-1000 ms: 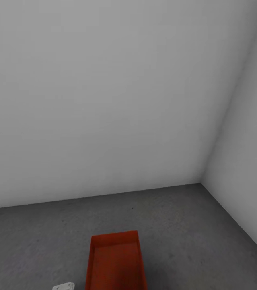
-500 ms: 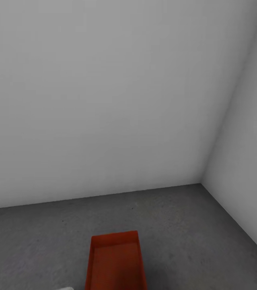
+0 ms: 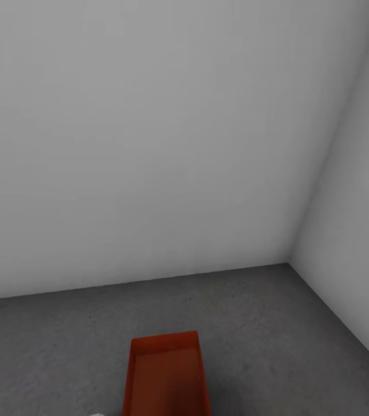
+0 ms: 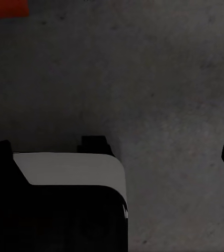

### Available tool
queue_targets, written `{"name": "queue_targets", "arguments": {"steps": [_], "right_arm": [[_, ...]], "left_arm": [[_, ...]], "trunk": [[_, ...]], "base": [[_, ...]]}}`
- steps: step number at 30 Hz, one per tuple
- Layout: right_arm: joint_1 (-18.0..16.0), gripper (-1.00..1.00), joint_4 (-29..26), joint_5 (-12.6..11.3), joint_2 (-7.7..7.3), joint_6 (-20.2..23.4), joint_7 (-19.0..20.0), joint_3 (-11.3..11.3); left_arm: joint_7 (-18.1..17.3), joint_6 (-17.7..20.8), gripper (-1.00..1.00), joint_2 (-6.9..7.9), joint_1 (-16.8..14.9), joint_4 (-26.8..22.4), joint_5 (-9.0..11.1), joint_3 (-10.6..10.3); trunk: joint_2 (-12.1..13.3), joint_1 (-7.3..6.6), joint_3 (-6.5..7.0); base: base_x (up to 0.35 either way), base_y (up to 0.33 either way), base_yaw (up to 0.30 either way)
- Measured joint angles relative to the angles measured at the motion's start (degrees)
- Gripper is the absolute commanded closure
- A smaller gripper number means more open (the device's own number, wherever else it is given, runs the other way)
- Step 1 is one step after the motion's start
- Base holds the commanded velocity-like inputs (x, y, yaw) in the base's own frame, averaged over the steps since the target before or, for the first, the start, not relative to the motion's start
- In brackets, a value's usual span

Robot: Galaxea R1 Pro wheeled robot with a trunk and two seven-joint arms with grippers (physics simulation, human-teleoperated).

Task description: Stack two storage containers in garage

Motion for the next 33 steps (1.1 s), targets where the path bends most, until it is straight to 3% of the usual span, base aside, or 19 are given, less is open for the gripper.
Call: {"name": "queue_targets", "arguments": {"steps": [15, 33], "right_arm": [[0.00, -1.00, 0.00, -0.10, -0.01, -0.07, 0.00, 0.00], [0.01, -1.00, 0.00, -0.15, -0.04, -0.10, 0.00, 0.00]], "left_arm": [[-0.03, 0.00, -1.00, -0.09, 0.73, 0.00, 0.01, 0.00], [-0.10, -2.24, -1.00, -0.44, 2.23, 0.00, 0.12, 0.00]], "trunk": [[0.00, 0.00, 0.00], [0.00, 0.00, 0.00]], "base": [[0.000, 0.000, -0.005], [0.000, 0.000, -0.263]]}}
